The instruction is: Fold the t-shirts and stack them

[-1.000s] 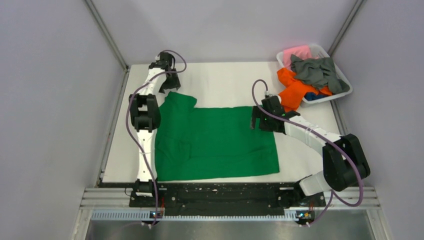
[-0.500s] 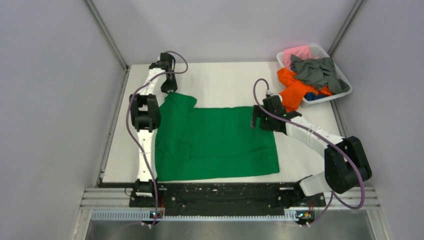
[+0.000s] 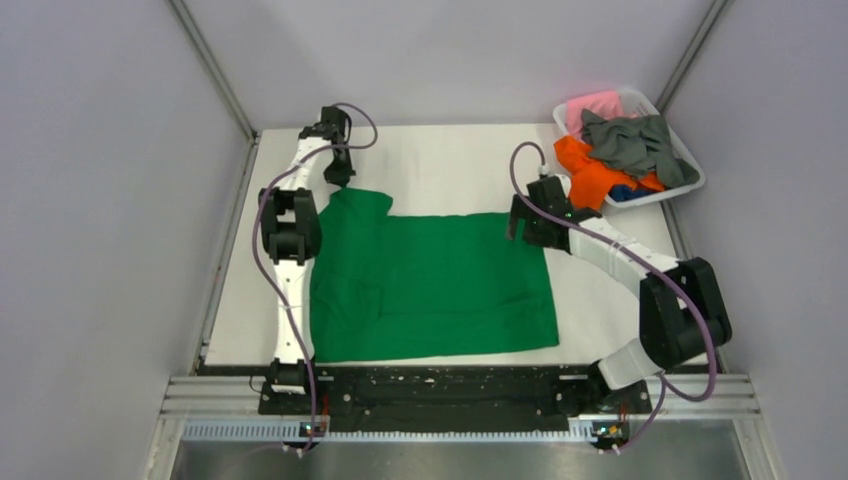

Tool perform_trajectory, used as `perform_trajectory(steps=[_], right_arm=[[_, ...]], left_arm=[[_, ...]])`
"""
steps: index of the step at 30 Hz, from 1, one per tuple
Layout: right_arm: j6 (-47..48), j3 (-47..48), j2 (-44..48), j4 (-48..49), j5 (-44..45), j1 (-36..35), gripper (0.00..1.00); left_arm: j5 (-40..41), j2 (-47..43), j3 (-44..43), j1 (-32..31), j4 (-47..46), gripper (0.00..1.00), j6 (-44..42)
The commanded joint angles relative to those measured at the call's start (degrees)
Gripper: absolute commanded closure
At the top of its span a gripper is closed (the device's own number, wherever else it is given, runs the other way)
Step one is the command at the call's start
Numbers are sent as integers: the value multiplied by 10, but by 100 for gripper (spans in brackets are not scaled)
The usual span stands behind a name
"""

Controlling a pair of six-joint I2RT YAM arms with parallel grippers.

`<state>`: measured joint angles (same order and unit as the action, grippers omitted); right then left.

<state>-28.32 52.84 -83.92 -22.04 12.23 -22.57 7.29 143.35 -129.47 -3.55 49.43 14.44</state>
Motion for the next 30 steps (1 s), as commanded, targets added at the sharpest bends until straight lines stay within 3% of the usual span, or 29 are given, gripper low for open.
perform_trajectory(steps=[1, 10, 13, 17, 22, 30], right_arm=[[-4, 101, -74, 17, 46, 12, 6], [16, 288, -272, -18, 137, 17, 14], [16, 330, -319, -30, 140, 23, 21], [14, 340, -352, -20, 147, 27, 30], [5, 331, -359, -16, 127, 34, 55], [0, 273, -319, -13, 119, 33, 57]], left_arm=[[6, -12, 57, 2, 19, 100, 13], [-16, -57, 109, 2, -23, 100, 31], [-17, -56, 110, 2, -25, 100, 31], [-8, -56, 110, 2, -25, 100, 32], [-5, -56, 110, 2, -23, 100, 33], [2, -58, 110, 2, -22, 100, 39]])
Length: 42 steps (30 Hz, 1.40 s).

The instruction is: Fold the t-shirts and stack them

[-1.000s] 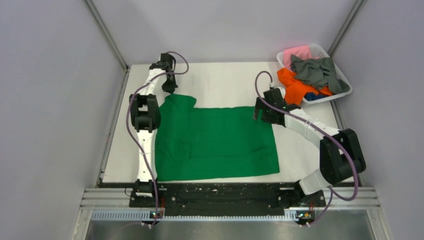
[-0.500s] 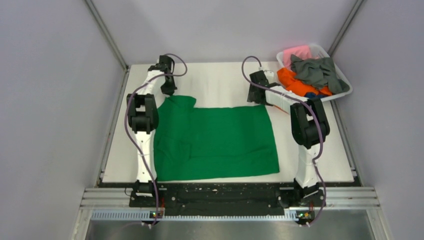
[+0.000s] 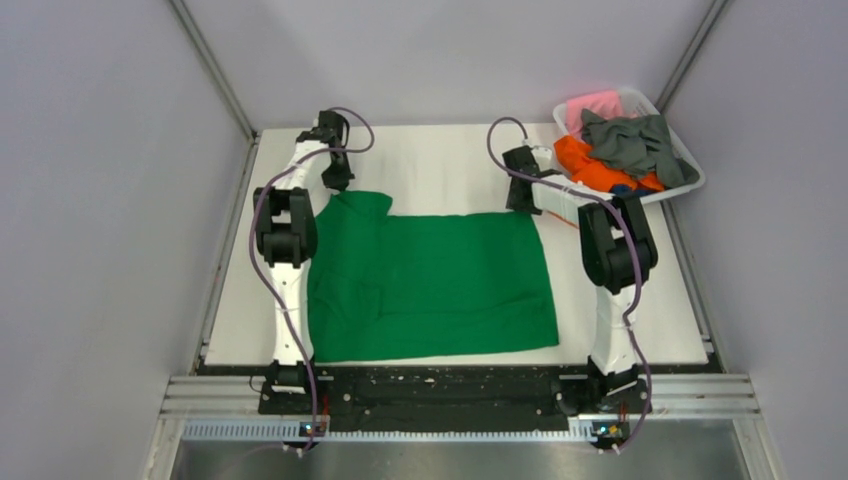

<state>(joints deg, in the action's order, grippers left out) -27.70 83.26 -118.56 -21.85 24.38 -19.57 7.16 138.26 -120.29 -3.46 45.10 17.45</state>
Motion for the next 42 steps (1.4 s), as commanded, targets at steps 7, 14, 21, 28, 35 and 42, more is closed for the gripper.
perform_trajectory(steps=[7, 14, 21, 28, 35, 42], right_arm=[[-10, -70, 57, -9, -8, 3, 65], [2, -45, 46, 13, -10, 4, 94], [41, -25, 66, 18, -8, -3, 100], [45, -91, 137, 52, -47, -10, 100], [47, -156, 203, 63, -58, -21, 100], [27, -226, 261, 63, -68, -23, 100]], left_arm=[[0, -7, 18, 1, 19, 100, 10], [-16, -29, 15, 1, 22, 100, 9], [-38, -108, 80, -1, 0, 100, 18], [-37, -207, 189, -22, -33, 100, 29], [-27, -321, 320, -44, -69, 100, 43], [-12, -455, 473, -77, -94, 100, 60]])
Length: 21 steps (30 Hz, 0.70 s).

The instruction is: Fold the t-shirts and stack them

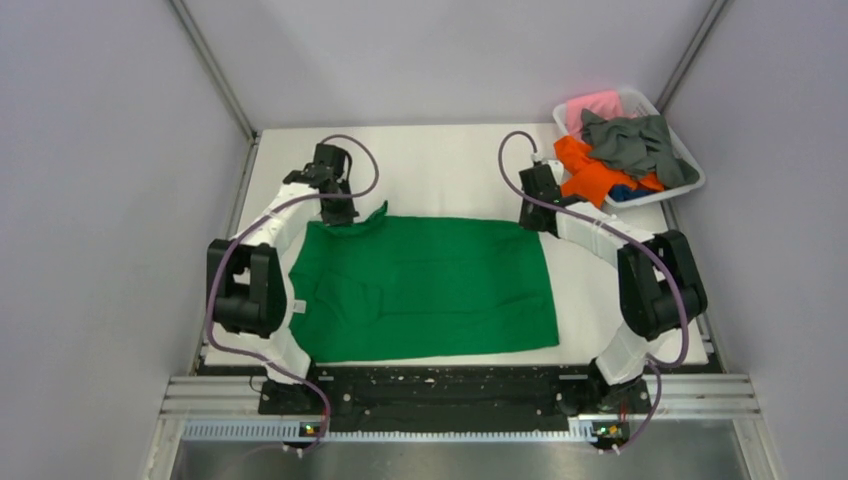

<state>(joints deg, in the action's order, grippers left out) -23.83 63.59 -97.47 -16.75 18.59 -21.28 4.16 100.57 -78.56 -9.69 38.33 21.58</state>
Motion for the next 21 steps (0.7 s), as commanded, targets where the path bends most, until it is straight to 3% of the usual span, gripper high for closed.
perform_trajectory(steps=[1, 11, 21], right_arm=[[-13, -38, 60, 12, -10, -6, 100], [-16, -88, 147, -28, -19, -7, 100], [-6, -89, 194, -64, -27, -6, 100]], left_arm=[[20, -95, 74, -17, -28, 100, 23], [-20, -271, 196, -19, -20, 100, 77], [17, -369, 211, -19, 61, 100, 117]])
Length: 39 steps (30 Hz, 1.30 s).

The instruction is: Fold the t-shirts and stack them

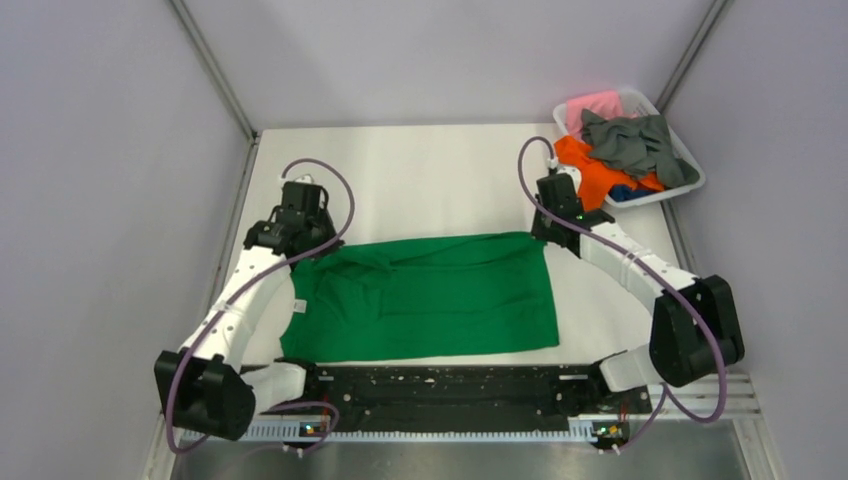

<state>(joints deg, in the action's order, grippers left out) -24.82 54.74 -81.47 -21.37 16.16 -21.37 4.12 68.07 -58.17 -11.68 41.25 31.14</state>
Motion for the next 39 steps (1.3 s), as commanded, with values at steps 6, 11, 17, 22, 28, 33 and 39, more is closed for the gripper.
perform_trajectory(steps=[6, 11, 17, 22, 28, 33, 39], right_arm=[[8, -9, 58, -29, -10, -5, 100], [10, -22, 72, -43, -21, -6, 99], [8, -52, 103, -55, -61, -5, 99], [8, -94, 140, -65, -86, -8, 98], [2, -135, 160, -80, -95, -12, 96], [-19, -171, 154, -67, -89, -17, 83], [-63, -186, 180, -105, -51, -18, 45]], left_arm=[[32, -116, 18, 1, 71, 100, 31], [51, -158, 25, 1, 108, 100, 35], [54, -191, 45, 1, 137, 100, 36], [65, -208, 60, 1, 150, 100, 38], [50, -214, 74, 1, 160, 100, 56], [68, -209, 85, 1, 210, 98, 120], [62, -230, 122, 1, 298, 72, 198]])
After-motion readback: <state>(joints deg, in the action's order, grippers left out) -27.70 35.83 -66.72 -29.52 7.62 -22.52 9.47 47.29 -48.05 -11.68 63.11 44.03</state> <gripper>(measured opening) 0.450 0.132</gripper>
